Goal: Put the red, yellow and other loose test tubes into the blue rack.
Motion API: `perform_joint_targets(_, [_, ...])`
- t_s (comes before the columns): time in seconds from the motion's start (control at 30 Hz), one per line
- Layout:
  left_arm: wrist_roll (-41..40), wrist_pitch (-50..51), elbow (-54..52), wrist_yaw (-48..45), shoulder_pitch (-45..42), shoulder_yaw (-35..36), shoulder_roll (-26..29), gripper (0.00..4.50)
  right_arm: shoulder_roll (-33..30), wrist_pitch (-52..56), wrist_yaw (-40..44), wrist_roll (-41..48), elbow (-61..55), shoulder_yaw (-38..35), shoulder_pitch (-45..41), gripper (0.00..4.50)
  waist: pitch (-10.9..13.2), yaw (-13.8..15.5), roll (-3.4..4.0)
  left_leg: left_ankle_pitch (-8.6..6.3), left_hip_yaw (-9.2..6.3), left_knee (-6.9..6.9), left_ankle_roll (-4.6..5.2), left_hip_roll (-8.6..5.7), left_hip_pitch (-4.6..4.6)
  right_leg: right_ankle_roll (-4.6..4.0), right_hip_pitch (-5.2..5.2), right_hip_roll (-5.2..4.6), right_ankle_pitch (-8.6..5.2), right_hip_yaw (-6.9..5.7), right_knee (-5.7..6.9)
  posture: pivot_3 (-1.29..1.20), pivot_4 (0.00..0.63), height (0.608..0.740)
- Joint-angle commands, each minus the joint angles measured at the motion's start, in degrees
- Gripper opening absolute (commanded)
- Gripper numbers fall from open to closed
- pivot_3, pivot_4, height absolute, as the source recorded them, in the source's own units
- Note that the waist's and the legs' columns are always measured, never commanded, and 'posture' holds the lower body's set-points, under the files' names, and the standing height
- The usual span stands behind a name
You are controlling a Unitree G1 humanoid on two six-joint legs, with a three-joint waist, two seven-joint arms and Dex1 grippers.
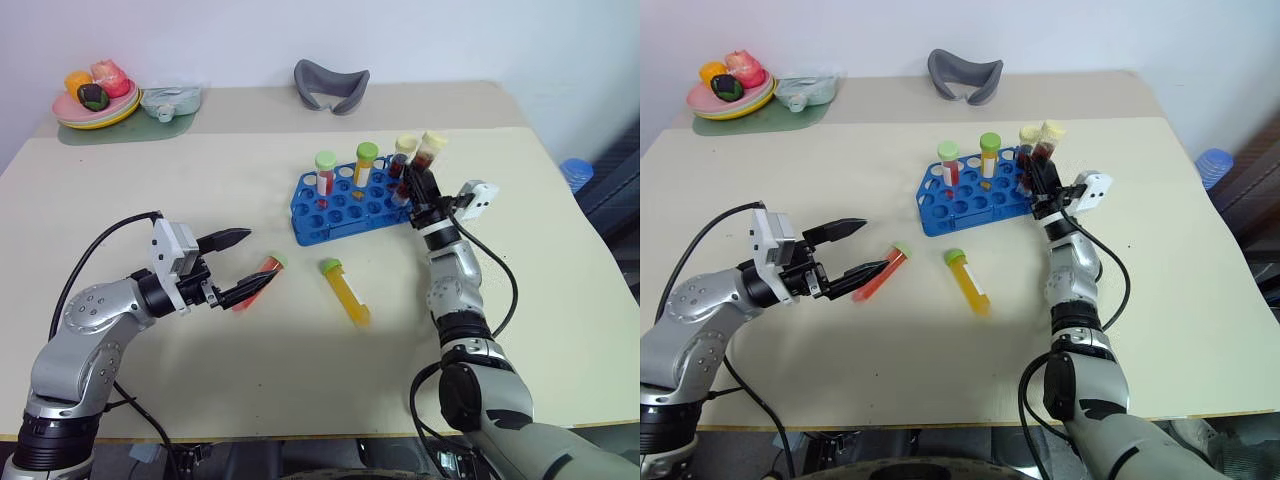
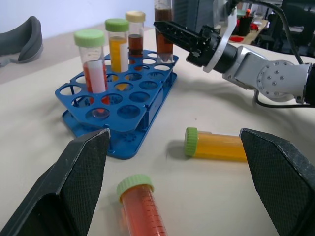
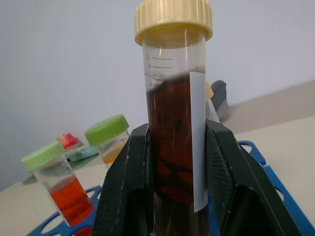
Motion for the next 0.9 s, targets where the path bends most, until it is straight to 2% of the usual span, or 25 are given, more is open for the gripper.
perform_joint_targets(0.03, [-1.0, -0.3, -2.4, 0.1, -0.1, 0.9, 0.2, 4.38, -1.0, -2.4, -1.1, -0.8, 3.0, -0.5, -1.1, 0.82, 0.0, 0.0, 0.0, 0.0, 0.0, 0.01, 0.0, 0.0, 0.01, 0.0, 0.01, 0.0, 0.0, 0.0, 0.0, 0.0, 0.15, 0.74])
perform_joint_targets(0.47, [-0.8, -0.5, -2.7, 0.2, 0.3, 0.9, 0.1, 4.38, -1.6, -6.5, -2.8, -1.6, 6.3, -1.2, -1.6, 0.82, 0.0, 0.0, 0.0, 0.0, 0.0, 0.01, 0.0, 0.0, 0.02, 0.0, 0.01, 0.0, 0.0, 0.01, 0.01, 0.0, 0.15, 0.74])
perform_joint_targets(0.83, [-0.7, -0.7, -2.6, 0.2, 0.3, 0.9, 0.0, 4.38, 0.2, -16.6, -6.4, -6.9, 9.7, 1.0, 1.2, 0.82, 0.0, 0.0, -0.04, 0.0, 0.0, 0.01, -0.01, 0.0, 0.03, 0.0, 0.03, 0.0, 0.0, 0.01, 0.01, 0.0, 0.15, 0.74])
perform_joint_targets(0.9, [-0.8, -0.7, -2.6, 0.3, 0.4, 1.0, 0.0, 4.38, 0.4, -17.2, -6.7, -7.0, 9.7, 1.1, 1.3, 1.85, -0.1, 0.0, -0.1, 0.0, 0.0, 0.01, 0.0, 0.0, 0.05, 0.0, 0.05, 0.0, 0.0, 0.0, 0.01, 0.0, 0.15, 0.74])
